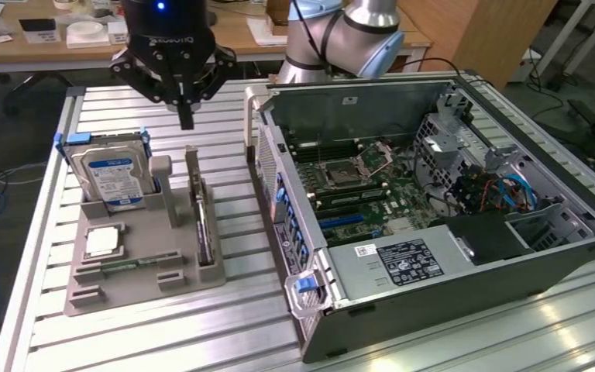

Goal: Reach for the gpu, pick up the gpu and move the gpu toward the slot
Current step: 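Reach for the gpu, then pick up the gpu and move the gpu toward the slot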

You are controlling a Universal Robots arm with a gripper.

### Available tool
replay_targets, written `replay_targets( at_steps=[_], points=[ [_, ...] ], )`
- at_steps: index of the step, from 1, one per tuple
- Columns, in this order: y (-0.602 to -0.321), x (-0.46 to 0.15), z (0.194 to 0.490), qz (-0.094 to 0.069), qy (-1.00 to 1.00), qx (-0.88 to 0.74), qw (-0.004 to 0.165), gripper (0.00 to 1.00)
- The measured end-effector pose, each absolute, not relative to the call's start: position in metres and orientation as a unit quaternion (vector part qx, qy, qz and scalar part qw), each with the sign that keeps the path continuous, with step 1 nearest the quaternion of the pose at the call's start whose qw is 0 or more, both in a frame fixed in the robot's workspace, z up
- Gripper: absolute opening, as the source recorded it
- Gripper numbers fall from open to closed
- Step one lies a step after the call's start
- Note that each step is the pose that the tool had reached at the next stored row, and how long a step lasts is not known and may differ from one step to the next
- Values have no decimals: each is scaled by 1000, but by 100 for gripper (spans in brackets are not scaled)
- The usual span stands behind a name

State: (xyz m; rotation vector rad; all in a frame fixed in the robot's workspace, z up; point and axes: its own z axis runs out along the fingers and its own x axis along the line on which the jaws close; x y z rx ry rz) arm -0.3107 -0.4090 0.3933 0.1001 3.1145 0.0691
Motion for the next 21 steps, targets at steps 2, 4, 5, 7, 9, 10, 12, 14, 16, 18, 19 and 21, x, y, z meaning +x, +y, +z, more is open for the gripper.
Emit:
replay_targets(
  at_steps=[2, 4, 5, 7, 9, 10, 12, 14, 16, 18, 19, 21],
  points=[
    [-410, -315, 393, 22, 999, 32, 12, 11],
    [-411, -320, 393, 22, 999, 31, 12, 11],
    [-411, -322, 393, 22, 999, 31, 12, 11],
    [-411, -325, 393, 22, 999, 31, 12, 11],
    [-411, -325, 393, 22, 999, 31, 12, 11],
    [-411, -325, 393, 22, 999, 31, 12, 11],
    [-411, -325, 393, 22, 999, 31, 12, 11],
    [-411, -325, 393, 22, 999, 31, 12, 11],
    [-411, -325, 393, 22, 999, 31, 12, 11],
    [-411, -325, 393, 22, 999, 31, 12, 11],
    [-411, -325, 393, 22, 999, 31, 12, 11],
    [-411, -325, 393, 22, 999, 31, 12, 11]
  ],
)
